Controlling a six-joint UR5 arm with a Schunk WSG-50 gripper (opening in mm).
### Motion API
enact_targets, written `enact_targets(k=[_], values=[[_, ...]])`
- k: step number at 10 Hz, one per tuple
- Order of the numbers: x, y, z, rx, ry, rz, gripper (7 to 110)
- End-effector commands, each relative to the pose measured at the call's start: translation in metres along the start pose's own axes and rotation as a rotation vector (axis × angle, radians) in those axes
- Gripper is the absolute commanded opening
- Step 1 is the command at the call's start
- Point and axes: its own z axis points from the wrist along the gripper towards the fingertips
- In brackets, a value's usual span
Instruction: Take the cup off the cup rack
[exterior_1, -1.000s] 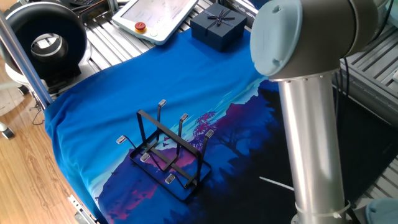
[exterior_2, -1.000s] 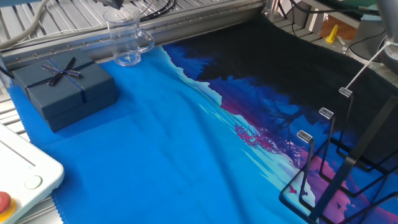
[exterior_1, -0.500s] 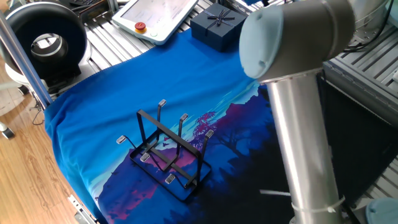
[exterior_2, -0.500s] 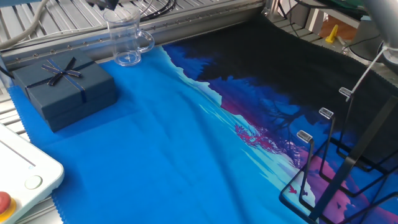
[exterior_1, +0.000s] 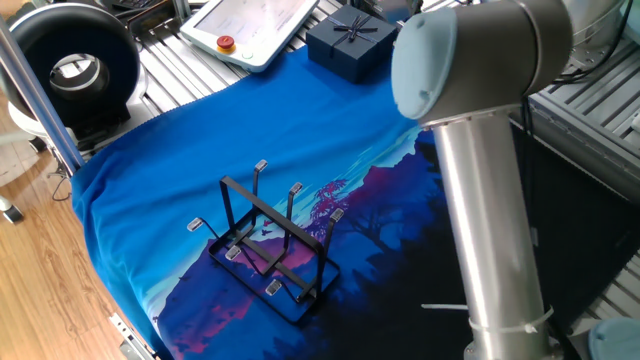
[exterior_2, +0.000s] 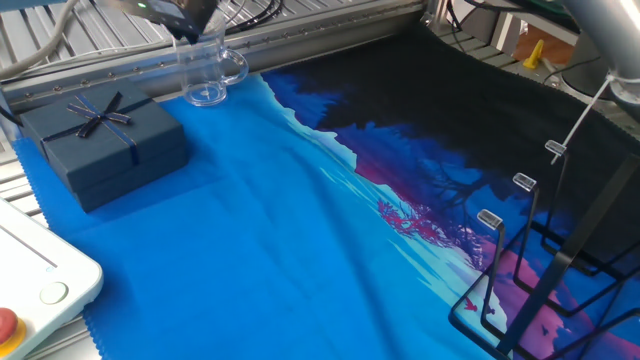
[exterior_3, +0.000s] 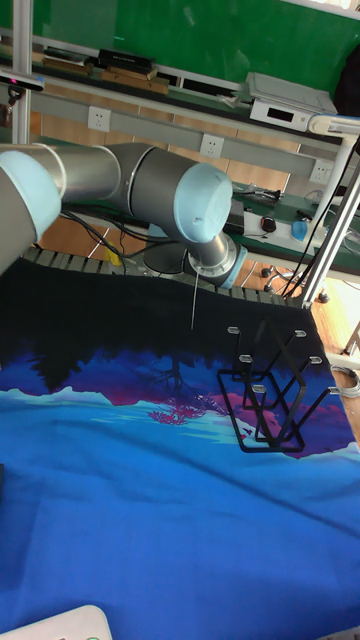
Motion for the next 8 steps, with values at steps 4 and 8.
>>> enact_targets(k=[4, 8], values=[[-0.007, 0.027, -0.025, -0.064, 0.022, 0.042, 22], [0.0, 0.022, -0.015, -0.062, 0.068, 0.095, 22]])
